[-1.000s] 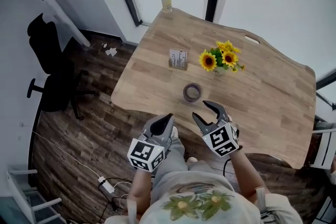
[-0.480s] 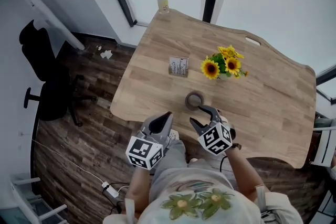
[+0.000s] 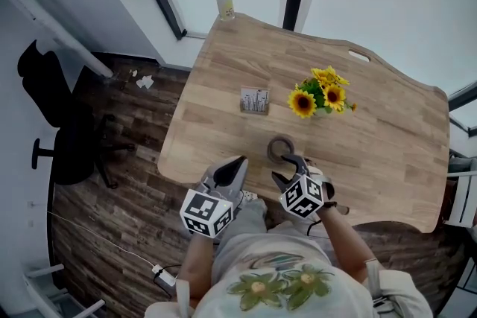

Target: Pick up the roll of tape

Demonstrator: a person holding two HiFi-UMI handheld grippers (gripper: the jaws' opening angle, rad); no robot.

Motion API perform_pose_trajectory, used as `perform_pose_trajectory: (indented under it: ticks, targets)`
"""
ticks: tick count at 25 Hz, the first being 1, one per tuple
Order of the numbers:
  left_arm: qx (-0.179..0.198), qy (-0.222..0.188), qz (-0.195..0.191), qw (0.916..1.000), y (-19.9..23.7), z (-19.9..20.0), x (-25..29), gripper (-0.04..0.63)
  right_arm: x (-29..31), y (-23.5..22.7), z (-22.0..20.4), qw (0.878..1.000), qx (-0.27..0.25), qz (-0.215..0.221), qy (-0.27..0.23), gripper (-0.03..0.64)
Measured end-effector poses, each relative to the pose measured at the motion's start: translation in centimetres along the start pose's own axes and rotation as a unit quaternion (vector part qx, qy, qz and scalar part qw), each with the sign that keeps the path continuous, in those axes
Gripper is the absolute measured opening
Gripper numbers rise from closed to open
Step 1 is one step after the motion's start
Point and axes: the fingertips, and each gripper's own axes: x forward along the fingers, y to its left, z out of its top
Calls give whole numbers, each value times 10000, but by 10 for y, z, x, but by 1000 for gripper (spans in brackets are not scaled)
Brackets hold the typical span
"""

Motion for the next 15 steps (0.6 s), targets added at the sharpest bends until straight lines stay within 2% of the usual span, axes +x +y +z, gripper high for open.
perform_pose_trajectory:
  ticks: [7, 15]
  targets:
    - [6, 68, -140, 9999, 24, 2, 10, 5, 32, 0, -22, 9976, -206, -14, 656, 212]
    - [9, 148, -315, 9994, 47, 2, 23, 5, 57, 0, -32, 9927, -351, 21, 1150, 207]
